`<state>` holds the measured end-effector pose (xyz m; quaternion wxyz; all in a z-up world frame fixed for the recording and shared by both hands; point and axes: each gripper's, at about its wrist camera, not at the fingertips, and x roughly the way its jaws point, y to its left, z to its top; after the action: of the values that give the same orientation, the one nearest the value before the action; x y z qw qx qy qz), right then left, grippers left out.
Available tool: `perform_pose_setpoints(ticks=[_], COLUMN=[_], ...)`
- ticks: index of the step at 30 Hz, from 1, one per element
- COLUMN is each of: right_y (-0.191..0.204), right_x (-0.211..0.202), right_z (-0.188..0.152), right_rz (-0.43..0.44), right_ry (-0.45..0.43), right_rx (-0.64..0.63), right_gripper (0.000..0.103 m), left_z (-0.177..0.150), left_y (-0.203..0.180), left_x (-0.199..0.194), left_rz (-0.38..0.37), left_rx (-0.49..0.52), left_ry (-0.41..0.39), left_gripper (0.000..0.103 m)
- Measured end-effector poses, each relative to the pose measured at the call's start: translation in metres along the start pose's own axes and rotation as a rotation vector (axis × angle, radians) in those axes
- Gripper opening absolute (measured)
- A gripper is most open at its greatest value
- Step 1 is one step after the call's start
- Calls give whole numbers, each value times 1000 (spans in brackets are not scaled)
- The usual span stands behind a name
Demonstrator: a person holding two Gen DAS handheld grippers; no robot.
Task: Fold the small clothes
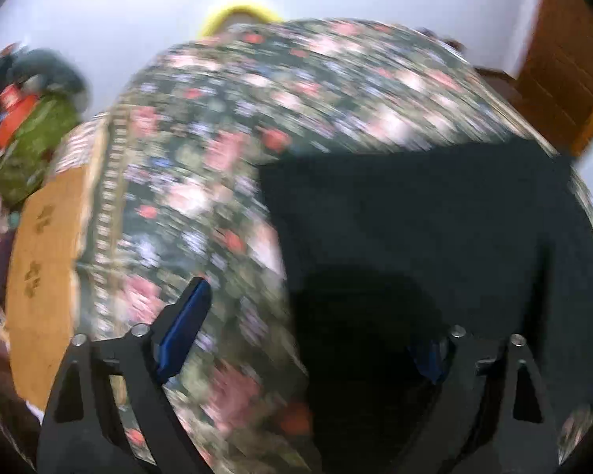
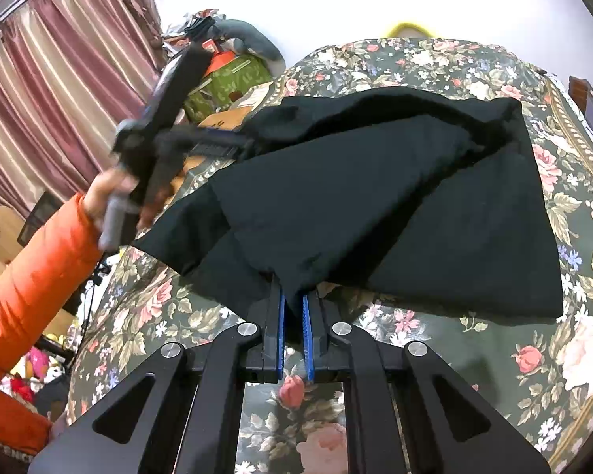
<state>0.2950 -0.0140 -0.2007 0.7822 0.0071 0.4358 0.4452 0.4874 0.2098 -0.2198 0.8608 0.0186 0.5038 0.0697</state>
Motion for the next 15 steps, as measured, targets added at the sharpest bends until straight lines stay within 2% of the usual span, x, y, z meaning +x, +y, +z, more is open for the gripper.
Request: perform_pose_setpoints(ticks=[1, 3, 5, 10, 15], right_y=[1, 4, 9, 19, 32], right_x=[0, -2, -2, -1, 15], right_z=[2, 7, 17, 47, 87], right_rz=[-1, -1, -4, -12, -45], right_ry=[0, -6, -16, -54, -70], right_rx=[-6, -19, -36, -76, -127], right_gripper=[6, 6, 6, 6, 6], left_z=[9, 23, 25, -2, -55], left_y=[10, 36, 61, 88, 100], left_x=[0, -8, -26, -54, -78], left_rz=[23, 25, 43, 63, 37], left_rx=[-43, -157, -244, -233, -188], left_ry=[-2, -25, -78, -99, -86], left_gripper=[78, 77, 78, 78, 78])
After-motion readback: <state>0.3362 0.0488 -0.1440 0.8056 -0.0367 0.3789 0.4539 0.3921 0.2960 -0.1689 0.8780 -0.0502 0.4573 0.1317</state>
